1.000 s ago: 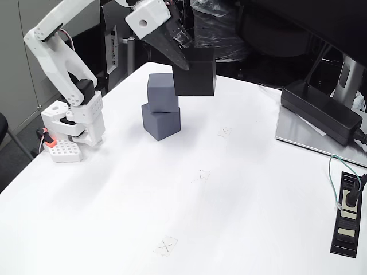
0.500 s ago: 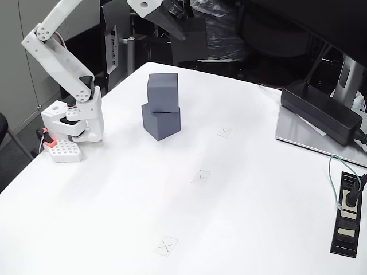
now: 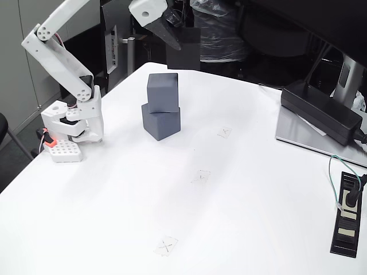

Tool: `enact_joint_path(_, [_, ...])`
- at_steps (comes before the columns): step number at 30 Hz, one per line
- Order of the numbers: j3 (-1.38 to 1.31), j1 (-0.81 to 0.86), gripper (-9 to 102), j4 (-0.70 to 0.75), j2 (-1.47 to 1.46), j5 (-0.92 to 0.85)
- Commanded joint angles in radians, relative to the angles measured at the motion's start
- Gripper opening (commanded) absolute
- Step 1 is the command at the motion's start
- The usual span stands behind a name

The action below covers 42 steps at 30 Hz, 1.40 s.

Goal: Stack the three blocks in an ordered color.

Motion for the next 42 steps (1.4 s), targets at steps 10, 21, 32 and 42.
enact_joint_path(10, [0.129, -0.003, 16, 0.0, 0.192, 0.002])
enact_joint_path(21, [0.253, -0.008, 16, 0.0, 0.256, 0.002])
enact_joint_path(32, [0.295, -0.005, 16, 0.0, 0.258, 0.002])
enact_joint_path(42, [0.293, 0.0, 17, 0.0, 0.258, 0.005])
